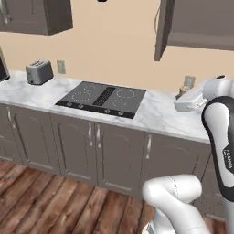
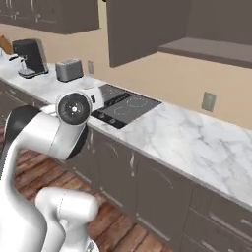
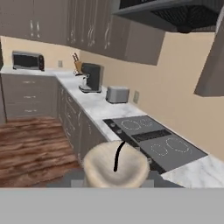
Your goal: Get the candle and the liquor from the cabinet and move them to the dining counter.
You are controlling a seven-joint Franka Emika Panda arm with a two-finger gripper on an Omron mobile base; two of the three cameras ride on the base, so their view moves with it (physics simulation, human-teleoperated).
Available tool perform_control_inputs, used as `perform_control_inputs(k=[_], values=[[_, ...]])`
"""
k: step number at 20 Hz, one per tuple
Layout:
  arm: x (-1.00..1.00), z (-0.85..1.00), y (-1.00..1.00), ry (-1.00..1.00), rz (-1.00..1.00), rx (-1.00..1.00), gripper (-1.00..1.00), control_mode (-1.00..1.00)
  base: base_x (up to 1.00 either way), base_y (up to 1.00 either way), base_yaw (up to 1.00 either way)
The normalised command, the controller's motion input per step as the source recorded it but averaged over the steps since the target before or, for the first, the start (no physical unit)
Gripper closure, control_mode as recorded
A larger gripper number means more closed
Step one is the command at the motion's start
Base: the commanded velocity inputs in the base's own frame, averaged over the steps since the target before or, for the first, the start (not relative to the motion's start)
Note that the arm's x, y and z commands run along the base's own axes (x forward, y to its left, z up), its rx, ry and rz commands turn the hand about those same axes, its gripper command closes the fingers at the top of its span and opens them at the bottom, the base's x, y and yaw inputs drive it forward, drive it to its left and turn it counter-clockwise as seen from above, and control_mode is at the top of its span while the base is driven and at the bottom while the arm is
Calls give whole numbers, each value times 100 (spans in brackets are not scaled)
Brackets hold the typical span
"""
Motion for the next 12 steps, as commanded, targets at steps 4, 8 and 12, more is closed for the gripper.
perform_control_inputs(k=[4,8,12], values=[[0,0,0,0,0,0,100,100,-7,0,100],[0,0,0,0,0,0,100,100,-5,0,100],[0,0,0,0,0,0,100,100,-5,0,100]])
